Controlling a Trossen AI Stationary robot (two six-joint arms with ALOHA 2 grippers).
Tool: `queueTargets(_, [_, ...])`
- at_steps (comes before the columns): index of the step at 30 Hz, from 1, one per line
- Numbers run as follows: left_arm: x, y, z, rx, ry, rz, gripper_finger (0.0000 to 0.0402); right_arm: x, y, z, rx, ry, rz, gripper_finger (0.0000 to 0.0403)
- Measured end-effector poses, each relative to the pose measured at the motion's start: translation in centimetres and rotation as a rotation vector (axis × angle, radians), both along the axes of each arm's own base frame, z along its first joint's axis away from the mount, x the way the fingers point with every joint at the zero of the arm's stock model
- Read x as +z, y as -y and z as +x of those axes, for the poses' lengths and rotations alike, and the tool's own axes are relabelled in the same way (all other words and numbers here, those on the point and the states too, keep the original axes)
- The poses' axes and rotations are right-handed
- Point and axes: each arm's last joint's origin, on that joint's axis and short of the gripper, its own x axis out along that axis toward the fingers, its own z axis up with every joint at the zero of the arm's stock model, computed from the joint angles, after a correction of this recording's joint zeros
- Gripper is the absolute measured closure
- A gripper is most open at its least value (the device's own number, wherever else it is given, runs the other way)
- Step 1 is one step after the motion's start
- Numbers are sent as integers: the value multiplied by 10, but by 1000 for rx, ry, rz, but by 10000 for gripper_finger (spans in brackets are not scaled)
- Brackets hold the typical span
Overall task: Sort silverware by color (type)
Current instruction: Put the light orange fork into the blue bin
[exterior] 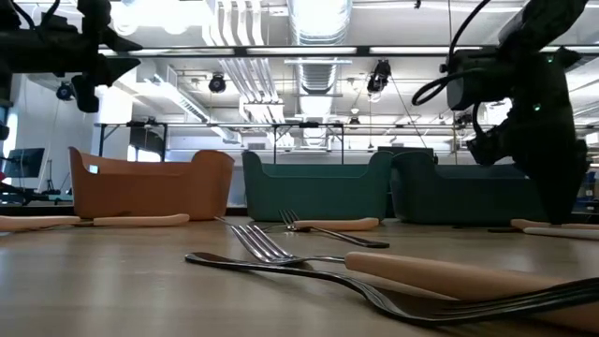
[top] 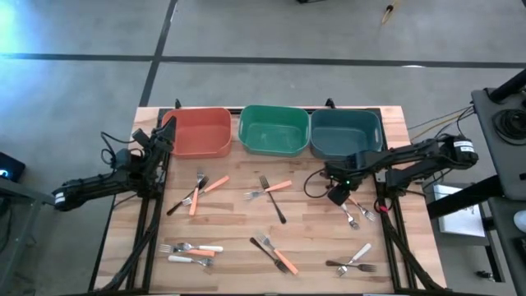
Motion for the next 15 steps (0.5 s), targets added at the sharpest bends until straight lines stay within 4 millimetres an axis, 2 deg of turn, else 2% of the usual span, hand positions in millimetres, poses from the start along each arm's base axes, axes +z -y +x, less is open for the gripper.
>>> queueTargets(12, [0,0,0,0,0,0,294,-16,3,13,8,-68,-43,269])
queueTargets(15, [0,0,0,0,-1,0,294,-17,3,14,8,-78,-46,281])
